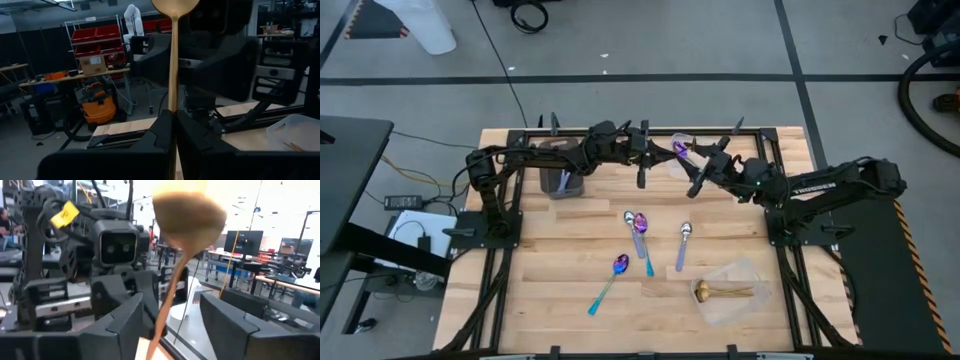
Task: Sort silverware by color (type)
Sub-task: Put the yellow spoon into the bottom transparent bin
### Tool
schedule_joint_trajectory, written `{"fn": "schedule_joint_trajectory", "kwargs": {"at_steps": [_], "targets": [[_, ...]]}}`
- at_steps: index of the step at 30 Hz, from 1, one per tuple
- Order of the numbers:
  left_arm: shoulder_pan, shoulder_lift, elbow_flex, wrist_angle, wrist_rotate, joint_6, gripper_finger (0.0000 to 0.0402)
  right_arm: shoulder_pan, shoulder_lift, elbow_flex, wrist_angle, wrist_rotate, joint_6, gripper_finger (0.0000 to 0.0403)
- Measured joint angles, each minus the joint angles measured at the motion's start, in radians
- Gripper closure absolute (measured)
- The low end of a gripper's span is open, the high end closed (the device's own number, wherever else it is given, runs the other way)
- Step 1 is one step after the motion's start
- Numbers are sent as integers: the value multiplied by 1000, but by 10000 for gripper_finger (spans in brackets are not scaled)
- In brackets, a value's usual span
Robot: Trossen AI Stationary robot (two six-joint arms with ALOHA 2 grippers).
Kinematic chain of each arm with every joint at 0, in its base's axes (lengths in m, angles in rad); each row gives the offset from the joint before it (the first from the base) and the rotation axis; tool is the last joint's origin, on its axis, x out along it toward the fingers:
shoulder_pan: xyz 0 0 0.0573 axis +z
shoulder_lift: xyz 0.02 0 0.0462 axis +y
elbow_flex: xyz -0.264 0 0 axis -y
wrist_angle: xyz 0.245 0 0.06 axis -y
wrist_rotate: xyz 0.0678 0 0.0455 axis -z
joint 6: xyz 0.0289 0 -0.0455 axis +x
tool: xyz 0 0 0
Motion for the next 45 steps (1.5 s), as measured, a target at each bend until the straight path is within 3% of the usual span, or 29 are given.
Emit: {"fn": "schedule_joint_trajectory", "kwargs": {"at_steps": [6,15,22,25,33,36,45], "targets": [[-14,0,0,4,-1,18,383,-20,0,0,23,-59,0,259],[-20,0,0,-19,-6,39,373,-23,-2,0,-19,-73,57,381],[-4,2,0,-75,7,58,278,-25,-53,0,-170,-51,119,374],[27,-3,0,-144,22,86,246,-23,-96,12,-323,-56,181,372],[121,-8,0,-225,72,133,231,26,-171,126,-788,-102,300,372],[150,-8,0,-242,85,128,231,37,-179,184,-939,-187,350,372],[171,-8,0,-251,212,75,230,53,-176,312,-1254,-671,531,372]]}}
